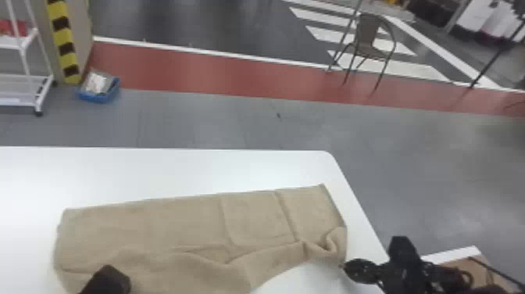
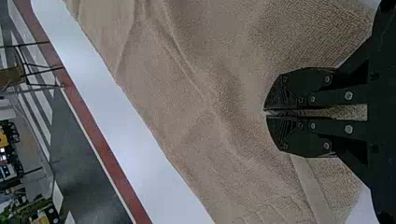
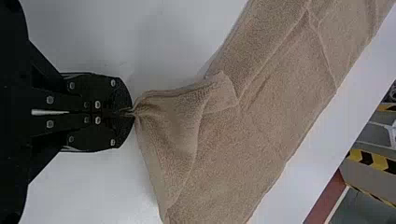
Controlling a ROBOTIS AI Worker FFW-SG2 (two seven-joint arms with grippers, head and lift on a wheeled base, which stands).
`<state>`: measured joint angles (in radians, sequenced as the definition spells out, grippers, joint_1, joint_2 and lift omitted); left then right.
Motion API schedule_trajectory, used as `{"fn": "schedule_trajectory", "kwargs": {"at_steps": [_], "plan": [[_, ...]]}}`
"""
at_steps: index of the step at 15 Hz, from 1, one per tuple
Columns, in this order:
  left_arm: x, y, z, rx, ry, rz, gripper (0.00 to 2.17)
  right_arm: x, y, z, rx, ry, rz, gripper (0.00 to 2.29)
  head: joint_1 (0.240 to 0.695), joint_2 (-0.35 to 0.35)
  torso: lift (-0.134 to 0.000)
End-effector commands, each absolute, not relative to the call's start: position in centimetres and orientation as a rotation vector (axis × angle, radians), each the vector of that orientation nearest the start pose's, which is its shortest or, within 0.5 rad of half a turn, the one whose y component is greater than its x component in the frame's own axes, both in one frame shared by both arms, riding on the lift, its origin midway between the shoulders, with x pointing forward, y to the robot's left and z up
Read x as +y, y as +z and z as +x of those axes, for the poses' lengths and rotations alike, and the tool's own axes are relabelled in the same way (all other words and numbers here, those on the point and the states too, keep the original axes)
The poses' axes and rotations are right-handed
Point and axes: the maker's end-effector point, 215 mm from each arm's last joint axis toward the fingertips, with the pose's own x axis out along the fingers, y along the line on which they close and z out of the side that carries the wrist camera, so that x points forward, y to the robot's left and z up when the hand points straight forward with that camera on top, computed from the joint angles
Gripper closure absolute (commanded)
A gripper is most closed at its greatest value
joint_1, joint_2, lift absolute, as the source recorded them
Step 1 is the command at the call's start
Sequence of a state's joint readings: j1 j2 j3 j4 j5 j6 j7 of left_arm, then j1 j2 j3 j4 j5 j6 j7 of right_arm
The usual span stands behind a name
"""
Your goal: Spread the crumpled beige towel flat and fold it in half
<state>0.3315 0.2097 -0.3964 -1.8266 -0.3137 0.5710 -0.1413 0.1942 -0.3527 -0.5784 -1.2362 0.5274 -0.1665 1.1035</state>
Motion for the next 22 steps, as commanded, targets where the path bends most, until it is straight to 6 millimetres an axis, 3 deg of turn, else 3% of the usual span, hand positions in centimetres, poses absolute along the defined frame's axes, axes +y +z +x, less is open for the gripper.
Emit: {"fn": "schedule_trajectory", "kwargs": {"at_steps": [1,6,8,12,14,17,22], "plan": [[12.8,-54.9,38.6,0.648,-0.415,0.453,1.06,-49.3,-55.6,34.6,0.8,0.588,-0.485,1.36,0.695,-0.35,0.0],[19.2,-52.7,39.2,0.646,-0.309,0.364,1.06,-51.2,-48.8,34.5,0.678,0.546,-0.375,1.36,0.695,-0.35,0.0],[21.3,-52.1,40.1,0.64,-0.277,0.346,1.06,-52.0,-47.7,34.7,0.675,0.524,-0.36,1.36,0.695,-0.35,0.0],[25.9,-50.3,42.2,0.618,-0.202,0.307,1.06,-51.0,-46.4,35.5,0.63,0.533,-0.321,1.36,0.695,-0.35,0.0],[27.2,-49.7,42.5,0.609,-0.18,0.307,1.06,-51.1,-45.5,35.5,0.599,0.529,-0.296,1.36,0.695,-0.35,0.0],[29.1,-49.8,41.1,0.619,-0.158,0.279,1.06,-51.0,-45.3,35.7,0.593,0.528,-0.298,1.36,0.695,-0.337,0.0],[30.3,-50.4,38.7,0.638,-0.146,0.28,1.06,-50.9,-45.7,35.7,0.612,0.526,-0.298,1.36,0.695,-0.315,0.0]]}}
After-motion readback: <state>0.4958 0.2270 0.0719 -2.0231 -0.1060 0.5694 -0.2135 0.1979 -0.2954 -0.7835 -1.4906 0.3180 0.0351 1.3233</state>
